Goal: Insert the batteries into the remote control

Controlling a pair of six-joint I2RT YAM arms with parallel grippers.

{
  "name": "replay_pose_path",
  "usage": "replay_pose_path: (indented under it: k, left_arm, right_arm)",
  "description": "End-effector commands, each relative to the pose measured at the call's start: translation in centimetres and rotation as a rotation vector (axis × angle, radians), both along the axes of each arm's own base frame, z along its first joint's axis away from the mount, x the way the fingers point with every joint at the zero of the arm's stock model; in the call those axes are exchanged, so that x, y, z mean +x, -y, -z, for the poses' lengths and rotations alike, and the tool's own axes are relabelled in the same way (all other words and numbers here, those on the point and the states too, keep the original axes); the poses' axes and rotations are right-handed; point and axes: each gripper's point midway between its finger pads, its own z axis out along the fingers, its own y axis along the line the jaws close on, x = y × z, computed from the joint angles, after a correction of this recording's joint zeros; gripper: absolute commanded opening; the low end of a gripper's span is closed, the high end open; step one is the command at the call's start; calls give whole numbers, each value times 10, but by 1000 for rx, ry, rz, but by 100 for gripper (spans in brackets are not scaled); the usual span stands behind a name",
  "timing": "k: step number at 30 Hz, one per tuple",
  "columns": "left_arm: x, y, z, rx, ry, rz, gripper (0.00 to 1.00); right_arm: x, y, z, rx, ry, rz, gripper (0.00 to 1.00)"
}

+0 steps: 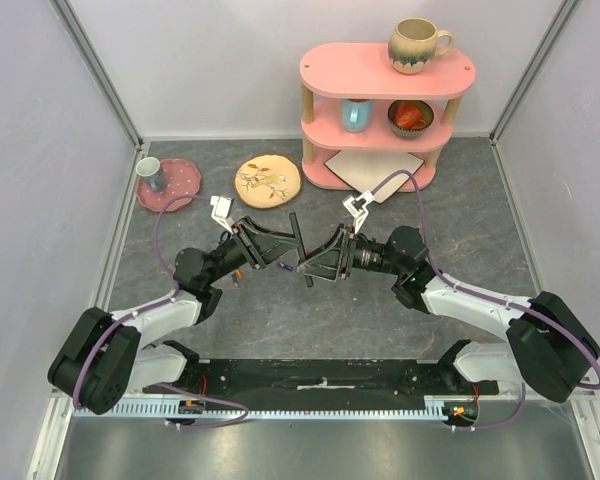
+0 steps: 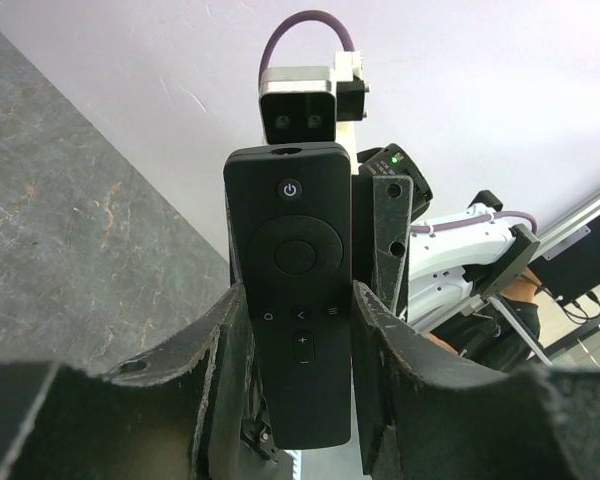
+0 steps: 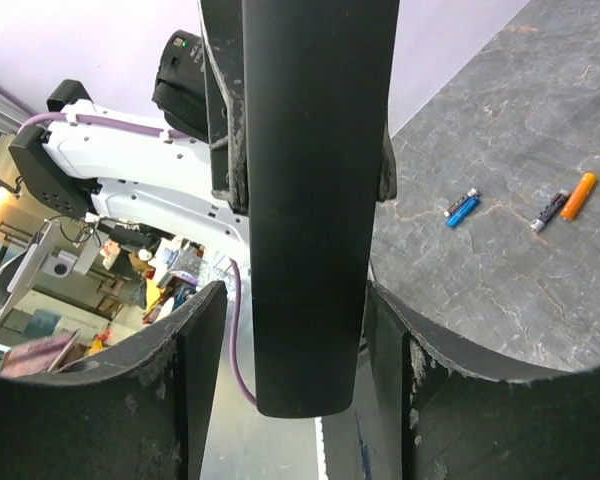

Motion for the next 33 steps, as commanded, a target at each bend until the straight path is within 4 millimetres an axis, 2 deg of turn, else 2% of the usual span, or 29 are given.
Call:
replay_pose_path:
  k: [1, 5, 9, 14, 16, 17, 18, 19, 20, 21, 22, 24, 25, 27, 28, 29, 30, 31, 32, 33]
  left_arm:
    - [-19, -10, -61, -145, 234, 5, 2]
    - [-20, -10, -63, -153, 237, 5, 2]
    - [-19, -10, -64, -154, 235, 4, 2]
    - [-18, -11, -61, -153, 224, 1, 2]
    - [-17, -9, -58, -143, 204, 5, 9]
    - [-16, -8, -57, -135, 196, 10, 14]
    - [-14, -7, -56, -127, 186, 12, 28]
    - [-12, -5, -53, -114, 164, 13, 35]
    - [-10, -5, -51, -109, 148, 7, 41]
    - [-7, -5, -49, -104, 135, -2, 49]
    - [-5, -6, -48, -104, 125, -21, 53]
    - [2, -7, -42, -86, 83, -49, 63]
    - [7, -9, -41, -82, 71, -77, 65]
    - [11, -12, -38, -65, 46, -102, 72]
    - [14, -14, -40, -64, 42, -123, 73]
    - [19, -15, -35, -46, 17, -140, 74]
    - [17, -17, -40, -47, 23, -151, 75]
    - [22, -20, -40, -33, 27, -182, 75]
    - [28, -19, -29, 17, -29, -201, 75]
    - [33, -22, -30, 33, -41, -241, 75]
  right_arm:
    - [-11, -1, -5, 23, 38, -46, 64]
    - [-11, 0, 0, 7, 34, -42, 61]
    - [-12, 0, 1, 6, 36, -46, 49]
    - [-12, 1, 1, 0, 41, -51, 44]
    - [-13, 1, -4, -9, 87, -47, 43]
    - [-12, 1, 3, -44, 74, -45, 42]
    - [-14, 2, -4, -45, 99, -45, 41]
    - [-13, 3, -4, -60, 137, -39, 41]
    - [-13, 4, 3, -99, 120, -37, 40]
    - [-13, 5, -6, -101, 144, -31, 40]
    - [-13, 8, 4, -152, 151, -31, 40]
    - [-12, 10, -4, -176, 191, -11, 40]
    - [-14, 13, 6, -225, 168, -12, 40]
    - [-13, 16, 0, -251, 222, 5, 40]
    - [-14, 19, 10, -300, 200, 5, 40]
    - [-14, 22, 10, -321, 234, 11, 40]
    - [-4, 25, 8, -351, 251, 66, 40]
    - [-4, 31, 21, -421, 228, 80, 40]
    - [-2, 35, 22, -463, 268, 107, 41]
    - [14, 41, 19, -516, 292, 203, 41]
